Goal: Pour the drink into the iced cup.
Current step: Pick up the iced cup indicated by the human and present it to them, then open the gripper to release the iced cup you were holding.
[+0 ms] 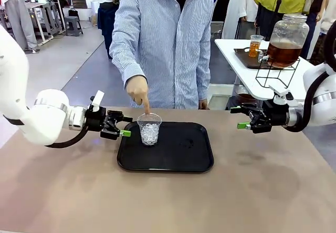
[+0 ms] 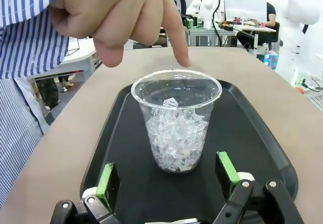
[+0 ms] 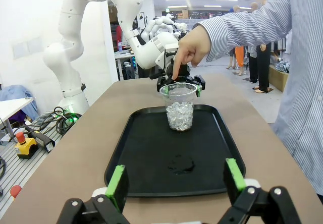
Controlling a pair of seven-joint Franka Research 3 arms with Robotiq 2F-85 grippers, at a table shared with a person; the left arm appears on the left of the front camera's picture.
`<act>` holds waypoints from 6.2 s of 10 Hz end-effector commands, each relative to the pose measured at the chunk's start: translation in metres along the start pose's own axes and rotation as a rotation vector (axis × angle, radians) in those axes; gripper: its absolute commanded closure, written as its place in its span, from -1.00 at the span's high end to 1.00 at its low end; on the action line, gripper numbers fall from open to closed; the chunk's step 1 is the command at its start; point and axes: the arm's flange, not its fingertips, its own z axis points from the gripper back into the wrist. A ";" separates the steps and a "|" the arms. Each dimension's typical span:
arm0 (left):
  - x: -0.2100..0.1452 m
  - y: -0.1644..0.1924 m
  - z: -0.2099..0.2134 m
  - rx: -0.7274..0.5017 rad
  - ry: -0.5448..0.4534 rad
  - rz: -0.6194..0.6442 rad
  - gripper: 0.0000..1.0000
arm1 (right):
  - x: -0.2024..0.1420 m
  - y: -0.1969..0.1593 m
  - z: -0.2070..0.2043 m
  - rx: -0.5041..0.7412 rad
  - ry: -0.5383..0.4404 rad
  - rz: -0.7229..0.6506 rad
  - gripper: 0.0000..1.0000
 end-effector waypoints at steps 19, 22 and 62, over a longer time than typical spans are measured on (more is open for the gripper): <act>0.006 0.005 -0.057 -0.108 -0.027 0.030 1.00 | 0.003 -0.001 -0.001 0.005 -0.004 0.006 1.00; 0.003 0.007 -0.067 -0.100 -0.042 0.026 1.00 | 0.003 -0.001 -0.001 0.005 -0.004 0.006 1.00; 0.126 0.047 -0.078 0.030 -0.099 -0.016 0.46 | 0.003 -0.001 -0.001 0.005 -0.004 0.006 1.00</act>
